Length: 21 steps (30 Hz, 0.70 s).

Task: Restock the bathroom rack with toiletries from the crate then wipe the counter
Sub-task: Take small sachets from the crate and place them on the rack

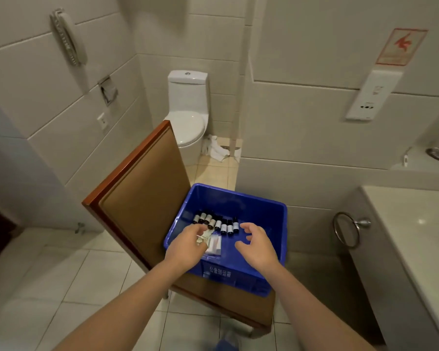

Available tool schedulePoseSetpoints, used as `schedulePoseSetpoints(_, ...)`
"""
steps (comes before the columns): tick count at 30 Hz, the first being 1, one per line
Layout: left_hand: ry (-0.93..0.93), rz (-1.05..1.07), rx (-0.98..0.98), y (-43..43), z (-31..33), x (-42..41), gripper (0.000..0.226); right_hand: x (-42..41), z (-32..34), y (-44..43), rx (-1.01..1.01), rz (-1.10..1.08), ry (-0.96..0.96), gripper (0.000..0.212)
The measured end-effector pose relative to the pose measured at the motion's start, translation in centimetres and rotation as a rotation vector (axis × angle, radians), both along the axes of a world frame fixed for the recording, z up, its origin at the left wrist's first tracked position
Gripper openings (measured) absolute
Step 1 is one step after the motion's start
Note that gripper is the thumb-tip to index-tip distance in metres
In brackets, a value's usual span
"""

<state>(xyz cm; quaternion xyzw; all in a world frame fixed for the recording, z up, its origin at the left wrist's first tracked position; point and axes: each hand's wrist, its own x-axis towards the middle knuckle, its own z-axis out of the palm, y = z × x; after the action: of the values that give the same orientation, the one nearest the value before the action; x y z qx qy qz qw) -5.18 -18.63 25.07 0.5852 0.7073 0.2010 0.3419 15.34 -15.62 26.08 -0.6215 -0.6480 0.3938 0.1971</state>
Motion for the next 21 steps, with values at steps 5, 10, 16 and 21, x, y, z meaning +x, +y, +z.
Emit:
schedulePoseSetpoints(5, 0.000, 0.030, -0.066, 2.8, -2.2, -2.2, 0.044, -2.3, -2.2, 3.8, -0.070, 0.039, 0.001, 0.053)
schedulePoseSetpoints(10, -0.013, 0.053, -0.163, 7.1, -4.8, -3.5, 0.048, -3.8, -5.1, 8.6, -0.162, 0.046, -0.013, 0.053)
schedulePoseSetpoints(16, -0.006, 0.053, -0.254, 11.7, -8.2, -3.5, 0.046, -4.4, -8.9, 13.2, -0.283, 0.051, -0.045, 0.051)
schedulePoseSetpoints(21, 0.006, 0.032, -0.352, 13.9, -11.1, -3.6, 0.044, -4.8, -12.1, 15.4, -0.364, 0.050, -0.067, 0.050)
